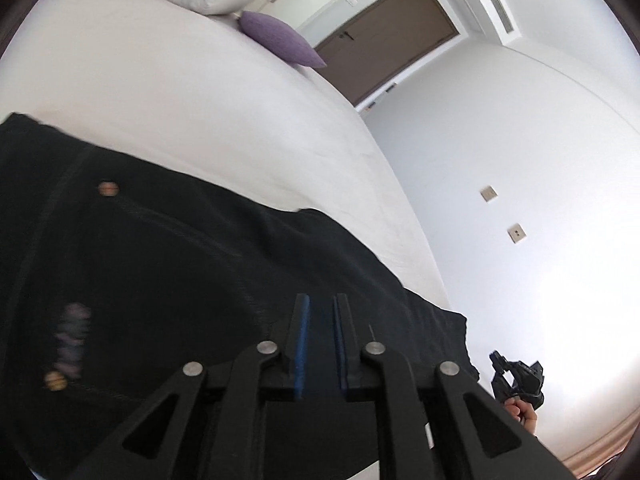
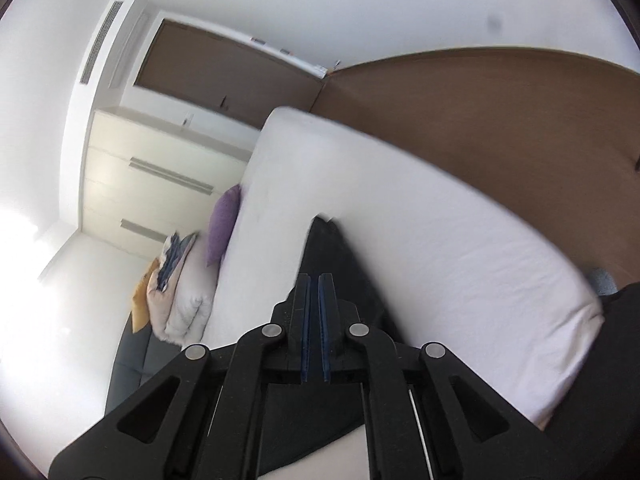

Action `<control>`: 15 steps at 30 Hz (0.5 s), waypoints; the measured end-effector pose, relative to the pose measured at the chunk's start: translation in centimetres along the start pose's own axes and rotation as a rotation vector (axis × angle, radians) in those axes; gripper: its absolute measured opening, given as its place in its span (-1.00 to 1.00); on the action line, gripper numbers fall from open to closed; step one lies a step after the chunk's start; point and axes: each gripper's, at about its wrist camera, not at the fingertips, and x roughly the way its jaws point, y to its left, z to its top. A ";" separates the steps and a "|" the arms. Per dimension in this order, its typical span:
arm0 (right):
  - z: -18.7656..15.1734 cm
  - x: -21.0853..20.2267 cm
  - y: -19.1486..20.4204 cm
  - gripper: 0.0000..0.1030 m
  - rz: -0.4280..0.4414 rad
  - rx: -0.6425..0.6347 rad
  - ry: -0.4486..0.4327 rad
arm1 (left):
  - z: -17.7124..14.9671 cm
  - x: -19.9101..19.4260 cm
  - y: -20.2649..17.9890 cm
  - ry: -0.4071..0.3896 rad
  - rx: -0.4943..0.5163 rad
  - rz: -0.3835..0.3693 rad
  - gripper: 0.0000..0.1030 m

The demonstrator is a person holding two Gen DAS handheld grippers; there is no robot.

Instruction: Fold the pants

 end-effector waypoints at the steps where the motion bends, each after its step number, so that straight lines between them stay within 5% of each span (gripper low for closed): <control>1: -2.8 1.5 1.9 -0.91 0.031 -0.020 0.051 | 0.0 1.3 -0.8 0.020 0.010 -0.016 -0.52; 6: -9.5 9.6 4.6 -0.91 0.068 -0.049 0.282 | -2.5 9.1 -1.3 0.168 -0.027 -0.023 -0.51; 8: -11.0 11.5 2.5 -0.92 -0.023 -0.025 0.350 | -3.7 10.0 -1.3 0.172 -0.020 -0.012 -0.62; 11: -11.4 10.4 -1.4 -1.00 -0.001 0.098 0.312 | -4.6 8.6 -0.1 0.164 -0.036 -0.016 -0.91; 15: -9.8 6.8 -2.0 -1.00 -0.067 0.064 0.201 | -5.7 6.8 1.5 0.146 -0.049 -0.009 -0.92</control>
